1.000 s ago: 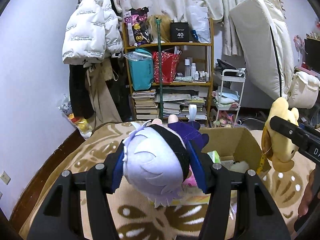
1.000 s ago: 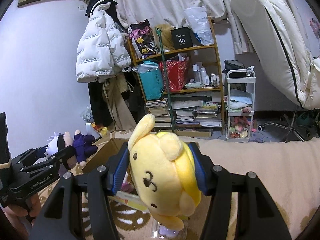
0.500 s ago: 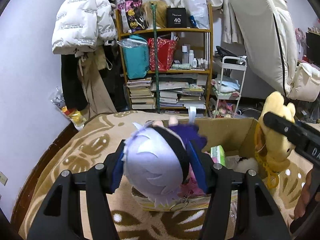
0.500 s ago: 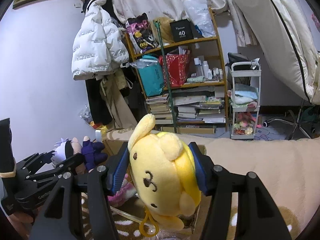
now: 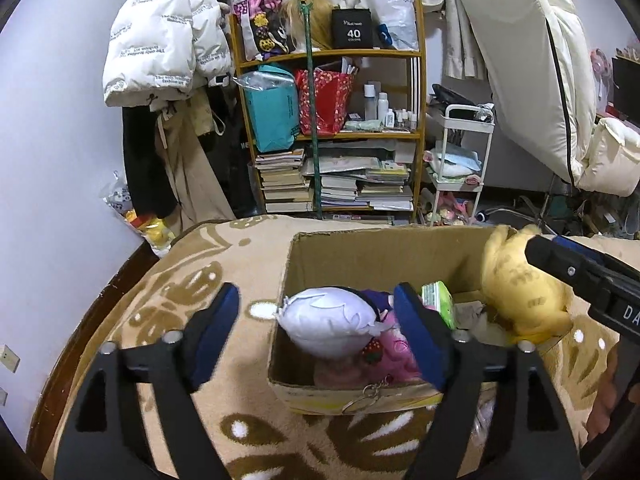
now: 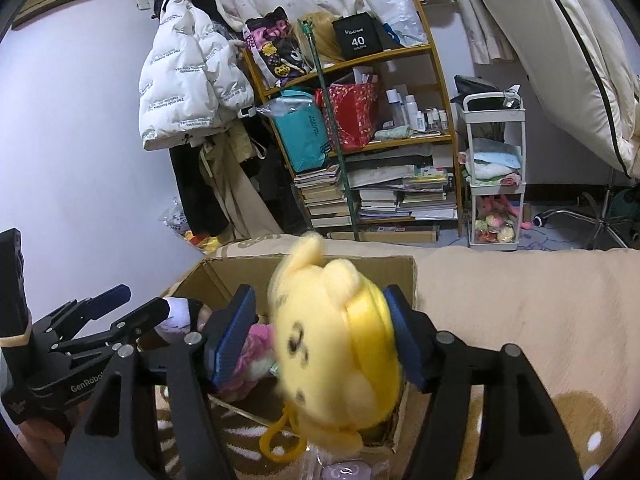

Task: Organize soft objects
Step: 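Open both tools to drop the doll and yellow dog plush into the box, then lower the right tool toward the purple plush bag while the left tool lowers toward the black tissue pack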

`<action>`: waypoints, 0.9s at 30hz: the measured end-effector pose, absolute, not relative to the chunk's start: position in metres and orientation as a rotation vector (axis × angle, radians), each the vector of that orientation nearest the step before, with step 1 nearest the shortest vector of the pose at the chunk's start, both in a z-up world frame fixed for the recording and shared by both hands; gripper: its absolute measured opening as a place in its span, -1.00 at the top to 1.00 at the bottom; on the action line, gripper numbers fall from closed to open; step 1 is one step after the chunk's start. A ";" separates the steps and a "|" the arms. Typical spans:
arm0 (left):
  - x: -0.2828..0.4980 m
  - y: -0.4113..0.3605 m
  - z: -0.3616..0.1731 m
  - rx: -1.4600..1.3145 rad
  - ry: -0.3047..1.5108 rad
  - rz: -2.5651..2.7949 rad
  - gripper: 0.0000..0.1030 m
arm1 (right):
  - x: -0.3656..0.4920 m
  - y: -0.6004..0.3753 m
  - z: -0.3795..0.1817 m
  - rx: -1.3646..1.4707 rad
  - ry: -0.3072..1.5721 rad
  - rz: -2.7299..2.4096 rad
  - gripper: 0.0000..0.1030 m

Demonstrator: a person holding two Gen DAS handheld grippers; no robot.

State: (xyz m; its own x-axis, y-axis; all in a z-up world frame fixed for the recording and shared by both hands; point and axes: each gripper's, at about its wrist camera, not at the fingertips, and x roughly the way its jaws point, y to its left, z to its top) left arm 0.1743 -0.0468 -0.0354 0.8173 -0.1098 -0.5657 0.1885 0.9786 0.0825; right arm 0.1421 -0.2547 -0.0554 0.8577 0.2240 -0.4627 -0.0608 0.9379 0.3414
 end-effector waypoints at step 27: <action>0.085 -0.012 -0.005 0.033 0.672 -0.153 -0.93 | 0.062 -0.256 -0.031 0.302 0.547 0.111 -1.00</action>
